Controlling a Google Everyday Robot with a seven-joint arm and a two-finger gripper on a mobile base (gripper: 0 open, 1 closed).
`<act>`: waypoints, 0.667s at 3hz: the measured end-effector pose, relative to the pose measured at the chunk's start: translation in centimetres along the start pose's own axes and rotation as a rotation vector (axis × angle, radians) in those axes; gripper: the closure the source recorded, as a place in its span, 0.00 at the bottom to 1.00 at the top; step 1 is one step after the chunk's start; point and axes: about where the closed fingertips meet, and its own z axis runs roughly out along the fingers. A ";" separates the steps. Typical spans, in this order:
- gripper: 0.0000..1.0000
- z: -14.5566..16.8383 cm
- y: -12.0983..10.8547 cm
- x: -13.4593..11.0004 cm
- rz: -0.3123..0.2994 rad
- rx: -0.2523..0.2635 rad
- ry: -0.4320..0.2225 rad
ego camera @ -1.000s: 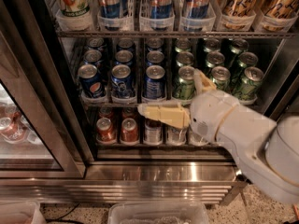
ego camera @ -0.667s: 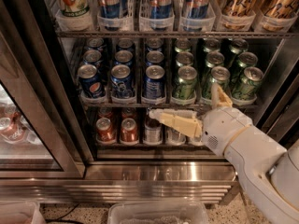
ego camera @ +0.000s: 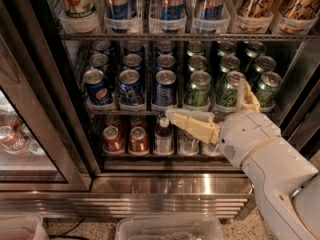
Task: Pick orange can from top shelf of fridge
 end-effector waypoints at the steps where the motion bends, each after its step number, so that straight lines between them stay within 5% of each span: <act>1: 0.00 0.0 0.0 0.0 0.000 0.000 -0.001; 2: 0.00 -0.2 -0.7 -1.2 -0.006 0.030 -0.017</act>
Offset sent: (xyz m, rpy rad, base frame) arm -0.0017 -0.0227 0.0395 0.0161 -0.0648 -0.1112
